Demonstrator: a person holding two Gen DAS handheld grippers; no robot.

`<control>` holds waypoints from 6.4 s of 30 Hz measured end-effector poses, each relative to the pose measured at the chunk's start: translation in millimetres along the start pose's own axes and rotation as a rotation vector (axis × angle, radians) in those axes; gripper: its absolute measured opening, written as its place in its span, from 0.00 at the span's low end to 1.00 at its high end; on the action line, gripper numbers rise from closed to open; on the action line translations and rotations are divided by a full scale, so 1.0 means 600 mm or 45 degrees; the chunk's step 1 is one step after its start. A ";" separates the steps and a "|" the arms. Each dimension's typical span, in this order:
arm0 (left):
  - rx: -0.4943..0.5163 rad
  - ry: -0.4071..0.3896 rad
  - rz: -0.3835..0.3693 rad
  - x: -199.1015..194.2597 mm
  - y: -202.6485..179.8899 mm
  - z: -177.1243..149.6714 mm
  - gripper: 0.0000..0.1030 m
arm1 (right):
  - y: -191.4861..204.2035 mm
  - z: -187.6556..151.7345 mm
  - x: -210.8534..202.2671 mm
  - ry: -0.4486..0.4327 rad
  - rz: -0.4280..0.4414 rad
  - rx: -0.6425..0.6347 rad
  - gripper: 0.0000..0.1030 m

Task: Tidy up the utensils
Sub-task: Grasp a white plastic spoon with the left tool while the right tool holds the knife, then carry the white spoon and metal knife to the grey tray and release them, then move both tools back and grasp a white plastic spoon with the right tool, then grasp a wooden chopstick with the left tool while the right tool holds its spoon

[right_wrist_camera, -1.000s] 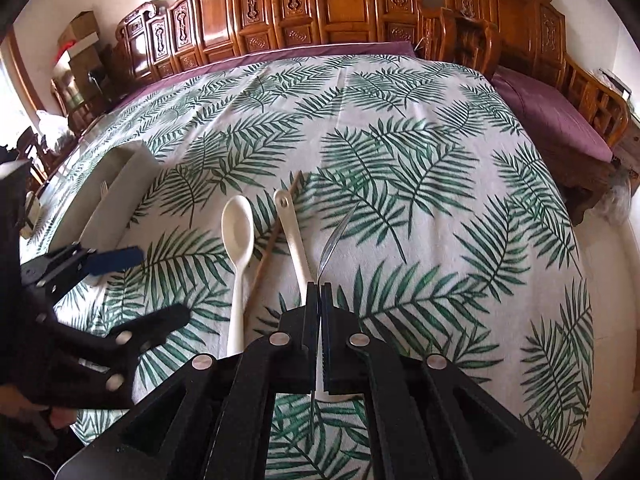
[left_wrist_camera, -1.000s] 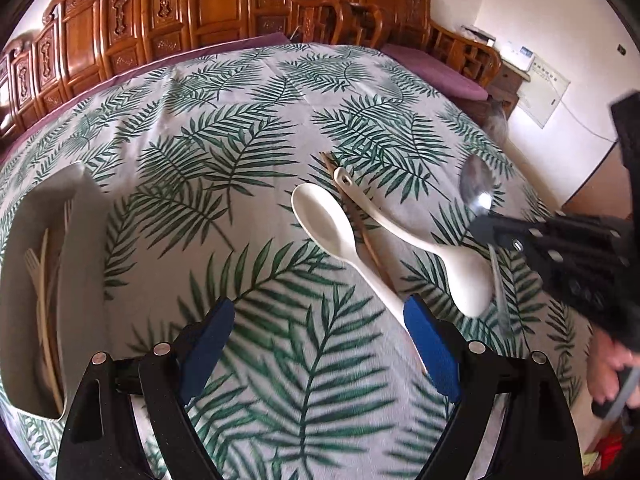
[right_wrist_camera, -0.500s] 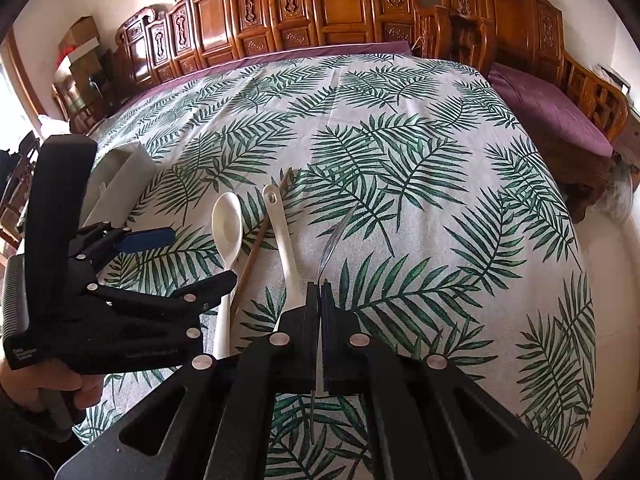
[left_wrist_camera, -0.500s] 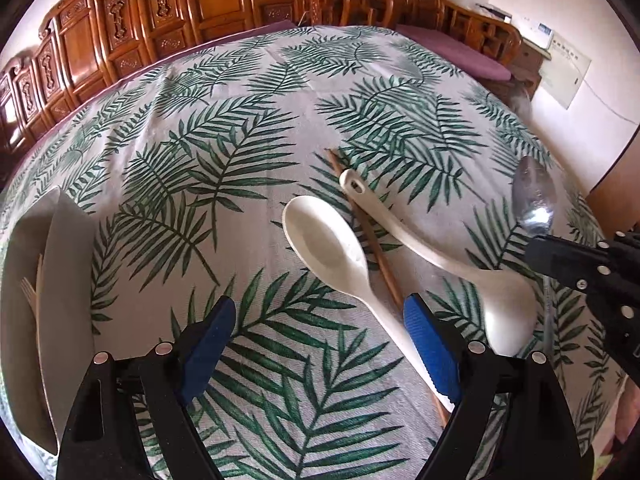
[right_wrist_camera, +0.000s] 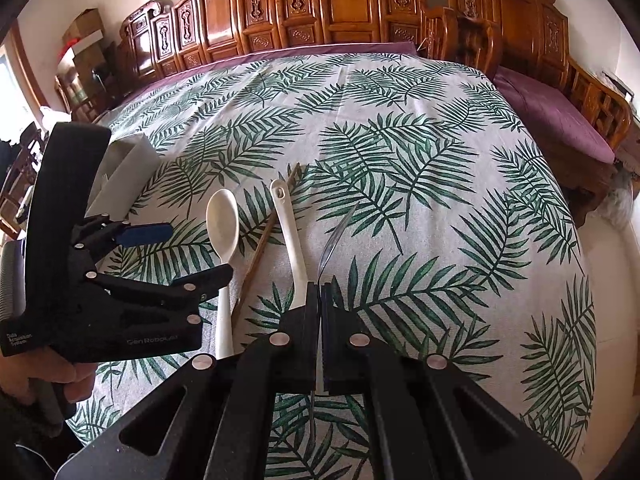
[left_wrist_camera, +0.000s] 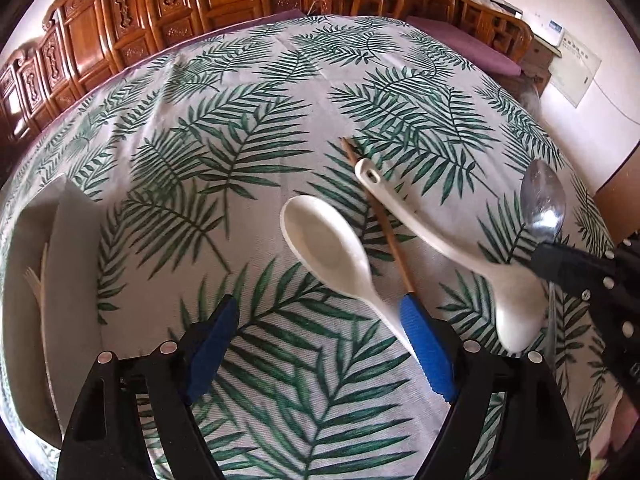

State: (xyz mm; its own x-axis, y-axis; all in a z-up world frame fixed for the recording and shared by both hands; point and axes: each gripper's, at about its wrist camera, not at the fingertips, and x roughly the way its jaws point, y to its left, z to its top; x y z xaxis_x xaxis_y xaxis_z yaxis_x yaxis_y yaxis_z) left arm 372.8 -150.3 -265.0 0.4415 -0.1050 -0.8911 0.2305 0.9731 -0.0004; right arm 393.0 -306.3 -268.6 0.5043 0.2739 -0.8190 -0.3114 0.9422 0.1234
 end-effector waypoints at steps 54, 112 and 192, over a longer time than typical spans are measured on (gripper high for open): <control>-0.062 -0.211 -0.043 -0.181 0.188 -0.026 0.06 | 0.172 0.074 0.002 -0.056 0.141 -0.140 0.02; -0.335 -0.310 0.052 -0.277 0.497 -0.116 0.06 | 0.517 0.194 0.144 0.045 0.270 -0.342 0.07; 0.115 -0.047 -0.174 -0.057 0.041 -0.035 0.18 | 0.012 0.022 0.077 0.172 -0.004 -0.175 0.11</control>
State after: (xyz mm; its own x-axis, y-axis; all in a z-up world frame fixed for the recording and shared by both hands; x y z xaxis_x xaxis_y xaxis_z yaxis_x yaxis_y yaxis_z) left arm 345.4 -118.6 -243.9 0.4318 -0.2440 -0.8683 0.3670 0.9270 -0.0780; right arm 424.5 -284.1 -298.1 0.3957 0.2336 -0.8881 -0.4215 0.9054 0.0504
